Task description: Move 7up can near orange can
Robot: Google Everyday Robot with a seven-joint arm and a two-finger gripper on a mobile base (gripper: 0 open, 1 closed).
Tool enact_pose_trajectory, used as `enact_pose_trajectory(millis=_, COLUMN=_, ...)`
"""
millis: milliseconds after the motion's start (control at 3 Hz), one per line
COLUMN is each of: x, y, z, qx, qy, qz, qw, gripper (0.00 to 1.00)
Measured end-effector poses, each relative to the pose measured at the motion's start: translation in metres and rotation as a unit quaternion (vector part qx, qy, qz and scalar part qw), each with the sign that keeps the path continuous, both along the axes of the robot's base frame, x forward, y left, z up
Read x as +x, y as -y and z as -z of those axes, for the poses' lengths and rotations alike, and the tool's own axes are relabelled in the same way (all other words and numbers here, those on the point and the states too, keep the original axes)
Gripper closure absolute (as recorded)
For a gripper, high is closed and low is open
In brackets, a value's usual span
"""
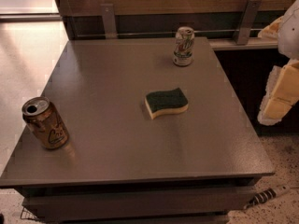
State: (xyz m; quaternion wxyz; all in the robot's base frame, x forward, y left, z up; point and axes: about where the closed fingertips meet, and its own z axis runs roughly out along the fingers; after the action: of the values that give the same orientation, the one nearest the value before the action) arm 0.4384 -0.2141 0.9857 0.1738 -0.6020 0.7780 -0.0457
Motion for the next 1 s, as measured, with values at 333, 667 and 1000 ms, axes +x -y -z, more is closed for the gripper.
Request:
enact_pose_trajectory(millis=333, x=0.003, y=0.001, z=0.0, qx=0.003, qy=0.004, qz=0.002, qw=1.0, gripper=0.0)
enact_pose_trajectory(millis=667, x=0.039, y=0.017, z=-0.007, qx=0.047, qy=0.049, qz=0.026, qw=0.9974, gripper=0.0)
enact_pose_trajectory(millis=1000, x=0.071, y=0.029, z=0.01, qx=0.13, qy=0.082, qz=0.057, qw=0.9865, gripper=0.0)
